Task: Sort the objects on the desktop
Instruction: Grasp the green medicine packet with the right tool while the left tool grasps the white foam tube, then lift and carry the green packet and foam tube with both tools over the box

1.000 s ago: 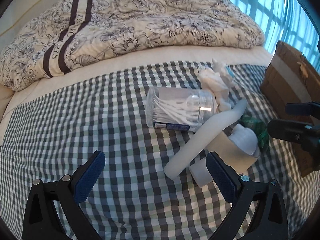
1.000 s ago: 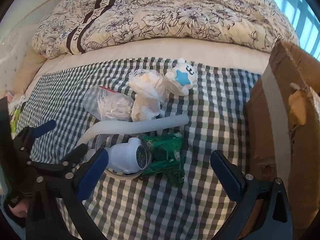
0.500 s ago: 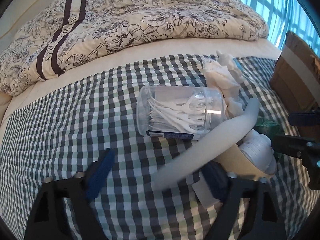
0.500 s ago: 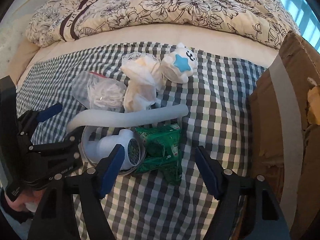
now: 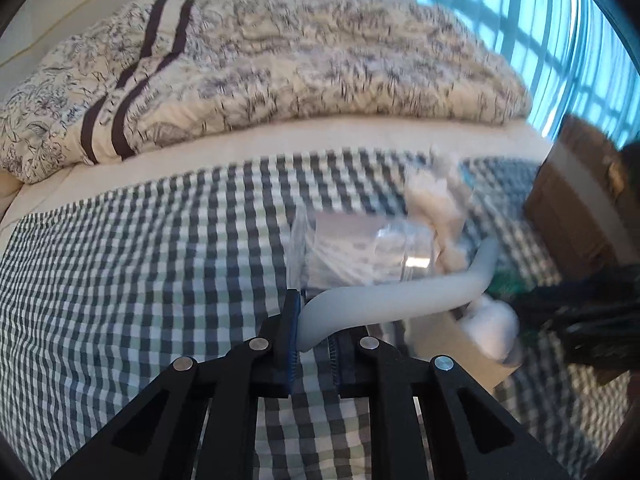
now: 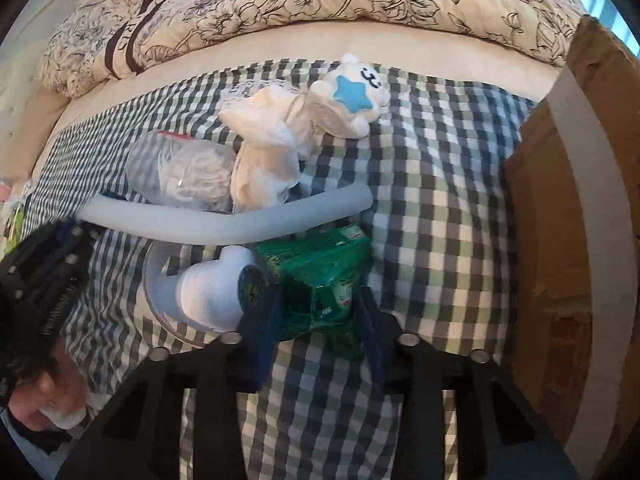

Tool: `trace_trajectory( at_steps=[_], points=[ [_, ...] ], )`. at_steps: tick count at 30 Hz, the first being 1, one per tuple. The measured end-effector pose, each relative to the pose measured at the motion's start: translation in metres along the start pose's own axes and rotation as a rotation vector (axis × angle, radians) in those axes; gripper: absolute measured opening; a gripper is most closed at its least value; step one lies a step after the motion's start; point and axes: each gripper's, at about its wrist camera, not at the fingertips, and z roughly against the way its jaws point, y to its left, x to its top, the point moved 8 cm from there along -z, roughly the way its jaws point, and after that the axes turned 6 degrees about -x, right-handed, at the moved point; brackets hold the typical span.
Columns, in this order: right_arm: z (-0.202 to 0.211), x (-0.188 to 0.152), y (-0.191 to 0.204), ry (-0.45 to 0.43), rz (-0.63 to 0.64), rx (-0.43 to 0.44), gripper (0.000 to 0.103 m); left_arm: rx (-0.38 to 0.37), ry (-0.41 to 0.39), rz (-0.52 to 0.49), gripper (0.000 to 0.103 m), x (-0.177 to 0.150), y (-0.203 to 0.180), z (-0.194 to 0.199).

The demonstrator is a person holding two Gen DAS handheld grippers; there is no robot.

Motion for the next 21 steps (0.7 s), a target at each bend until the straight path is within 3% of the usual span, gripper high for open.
trace_trajectory(
  at_steps=[7, 21],
  points=[
    [0.012, 0.001, -0.002, -0.033, -0.021, 0.011, 0.03, -0.025, -0.094, 0.007, 0.011, 0.02, -0.002, 0.03],
    [0.066, 0.006, -0.002, -0.193, -0.026, 0.01, 0.03, -0.061, -0.223, 0.018, 0.01, 0.037, -0.002, 0.089]
  ],
)
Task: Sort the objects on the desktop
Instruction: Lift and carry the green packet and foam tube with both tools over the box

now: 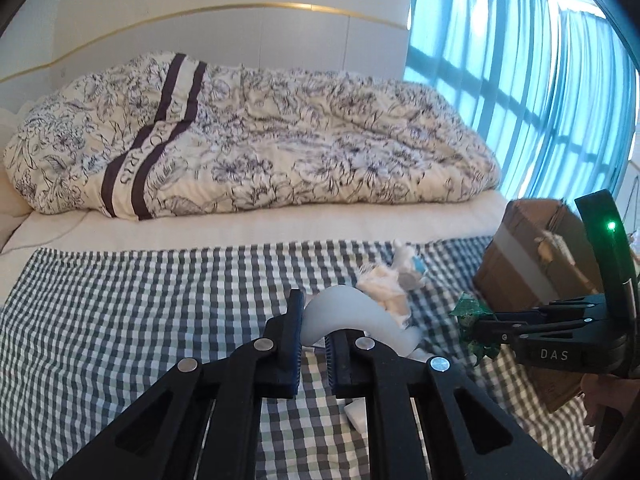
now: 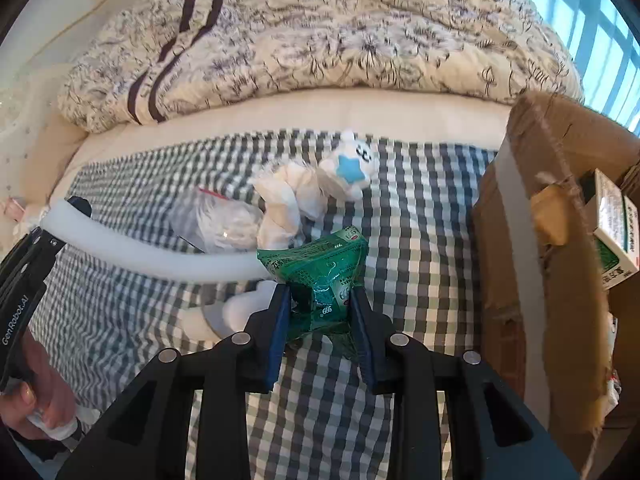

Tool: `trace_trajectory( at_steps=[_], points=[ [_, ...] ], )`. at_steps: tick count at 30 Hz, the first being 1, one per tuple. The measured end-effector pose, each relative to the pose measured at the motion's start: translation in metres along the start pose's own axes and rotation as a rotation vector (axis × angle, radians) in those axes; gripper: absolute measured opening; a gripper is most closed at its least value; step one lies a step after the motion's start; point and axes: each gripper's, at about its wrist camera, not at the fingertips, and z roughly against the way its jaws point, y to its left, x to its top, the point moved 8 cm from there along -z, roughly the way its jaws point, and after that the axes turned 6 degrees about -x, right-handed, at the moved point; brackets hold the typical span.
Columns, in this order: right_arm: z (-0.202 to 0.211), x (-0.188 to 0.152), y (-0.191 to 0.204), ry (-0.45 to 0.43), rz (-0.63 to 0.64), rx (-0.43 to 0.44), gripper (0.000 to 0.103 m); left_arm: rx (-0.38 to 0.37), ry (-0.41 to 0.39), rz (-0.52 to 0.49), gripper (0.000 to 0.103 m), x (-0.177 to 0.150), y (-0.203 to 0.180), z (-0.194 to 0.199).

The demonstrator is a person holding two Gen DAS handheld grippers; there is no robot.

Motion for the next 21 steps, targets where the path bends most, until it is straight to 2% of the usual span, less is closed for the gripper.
trace_trajectory(
  at_steps=[7, 12, 21],
  points=[
    [0.028, 0.004, 0.005, -0.072, 0.021, -0.012, 0.029, -0.004, -0.038, -0.008, 0.01, 0.013, -0.001, 0.028],
    [0.043, 0.0, 0.011, -0.103, 0.071, -0.053, 0.029, -0.016, -0.08, -0.004, 0.01, 0.02, -0.004, 0.048],
    [0.083, 0.007, 0.017, -0.202, 0.059, -0.035, 0.029, -0.035, -0.134, -0.01, 0.01, 0.039, -0.011, 0.081]
  ],
)
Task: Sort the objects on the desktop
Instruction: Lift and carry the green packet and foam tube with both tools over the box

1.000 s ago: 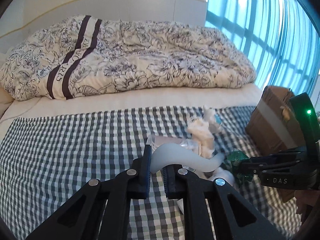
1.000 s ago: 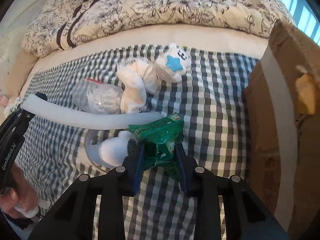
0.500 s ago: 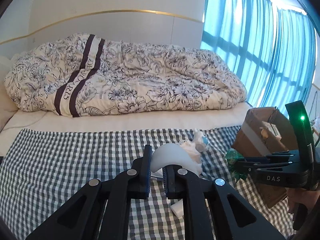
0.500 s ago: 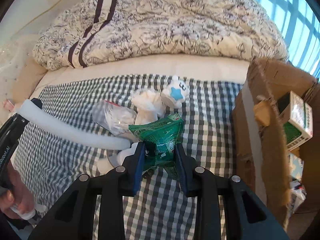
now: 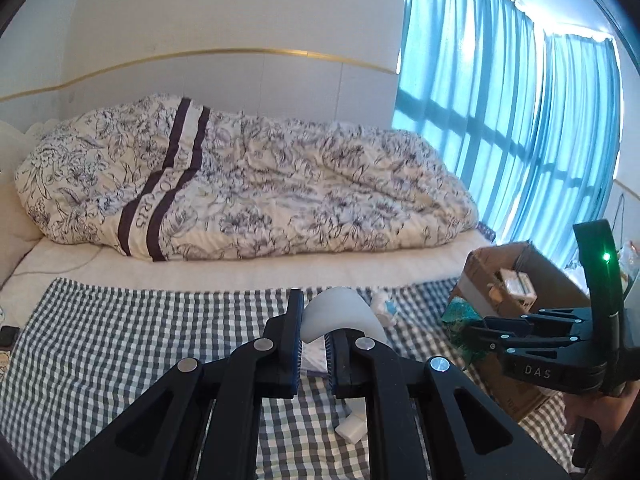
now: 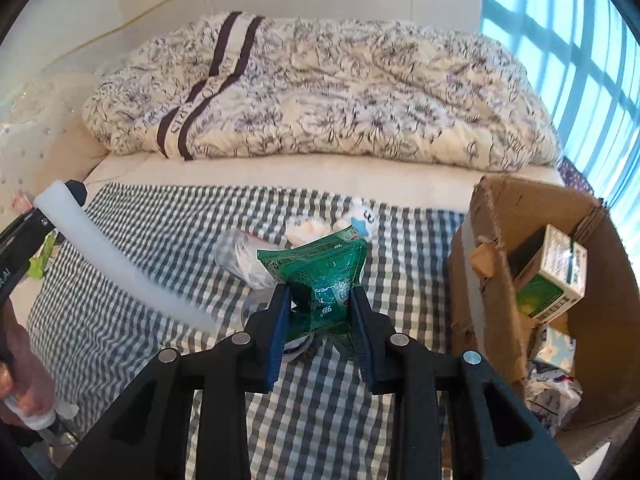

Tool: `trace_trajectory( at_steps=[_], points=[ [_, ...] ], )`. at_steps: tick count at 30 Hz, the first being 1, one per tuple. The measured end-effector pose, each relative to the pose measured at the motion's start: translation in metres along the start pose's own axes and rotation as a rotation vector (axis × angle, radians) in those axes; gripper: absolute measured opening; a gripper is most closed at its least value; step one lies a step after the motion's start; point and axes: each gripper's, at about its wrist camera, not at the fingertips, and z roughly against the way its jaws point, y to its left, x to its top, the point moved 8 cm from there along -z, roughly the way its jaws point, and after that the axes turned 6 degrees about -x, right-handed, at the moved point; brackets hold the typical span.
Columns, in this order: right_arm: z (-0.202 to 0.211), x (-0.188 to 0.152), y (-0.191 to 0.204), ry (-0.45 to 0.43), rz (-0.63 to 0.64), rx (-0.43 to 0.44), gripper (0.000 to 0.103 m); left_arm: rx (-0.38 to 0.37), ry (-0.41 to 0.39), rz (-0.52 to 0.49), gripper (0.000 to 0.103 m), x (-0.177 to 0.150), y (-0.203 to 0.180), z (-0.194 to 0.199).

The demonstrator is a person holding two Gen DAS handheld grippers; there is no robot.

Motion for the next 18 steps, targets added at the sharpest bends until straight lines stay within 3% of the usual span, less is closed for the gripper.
trace_trajectory(
  at_steps=[18],
  points=[
    [0.075, 0.026, 0.005, -0.272, -0.027, 0.014, 0.029, 0.012, -0.106, 0.024, 0.01, 0.036, -0.011, 0.04]
  ],
)
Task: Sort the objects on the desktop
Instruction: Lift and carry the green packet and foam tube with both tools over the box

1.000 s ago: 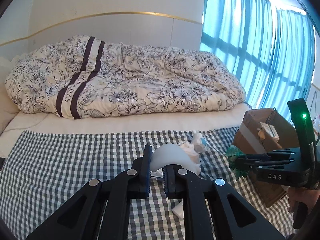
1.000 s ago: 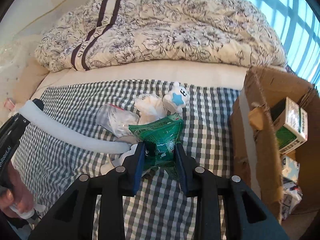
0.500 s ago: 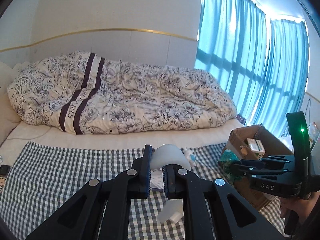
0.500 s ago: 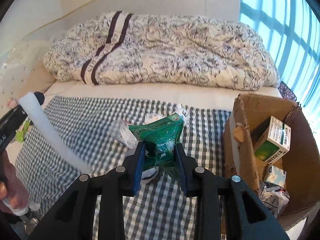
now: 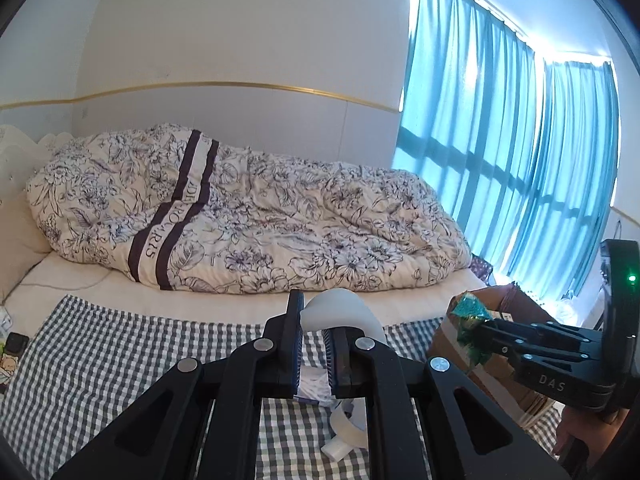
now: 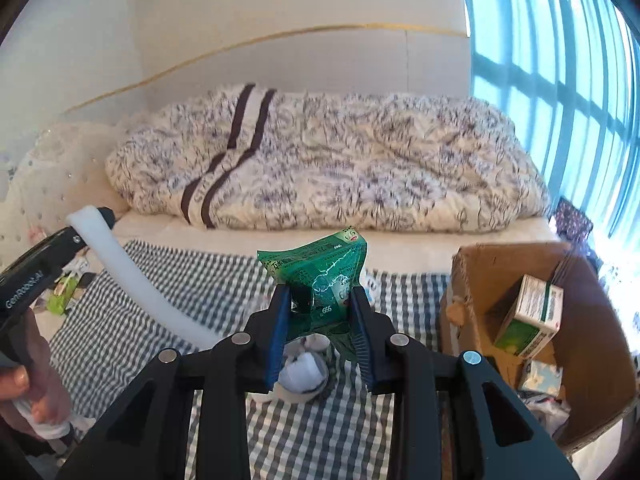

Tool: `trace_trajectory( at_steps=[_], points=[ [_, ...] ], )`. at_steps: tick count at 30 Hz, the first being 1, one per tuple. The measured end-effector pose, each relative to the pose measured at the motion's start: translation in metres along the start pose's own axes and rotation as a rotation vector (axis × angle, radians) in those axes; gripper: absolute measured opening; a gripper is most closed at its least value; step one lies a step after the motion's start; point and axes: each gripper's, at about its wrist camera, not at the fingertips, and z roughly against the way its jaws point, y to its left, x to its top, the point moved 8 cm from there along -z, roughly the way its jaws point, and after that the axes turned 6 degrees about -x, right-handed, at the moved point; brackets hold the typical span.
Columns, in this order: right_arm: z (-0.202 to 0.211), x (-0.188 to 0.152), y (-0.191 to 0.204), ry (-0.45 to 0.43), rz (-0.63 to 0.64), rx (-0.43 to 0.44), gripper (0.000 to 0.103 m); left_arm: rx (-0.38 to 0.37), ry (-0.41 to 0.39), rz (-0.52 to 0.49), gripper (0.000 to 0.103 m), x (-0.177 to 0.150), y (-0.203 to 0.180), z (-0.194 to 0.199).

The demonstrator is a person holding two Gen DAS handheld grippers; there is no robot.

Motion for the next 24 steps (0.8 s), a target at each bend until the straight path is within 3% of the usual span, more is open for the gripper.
trace_trajectory(
  at_steps=[13, 24],
  points=[
    [0.042, 0.012, -0.009, -0.13, 0.001, -0.01, 0.029, -0.005, -0.061, -0.019, 0.01, 0.023, -0.029, 0.015],
    [0.068, 0.01, -0.047, -0.195, -0.048, -0.06, 0.029, -0.042, -0.068, -0.072, 0.01, 0.028, -0.075, 0.015]
  ],
)
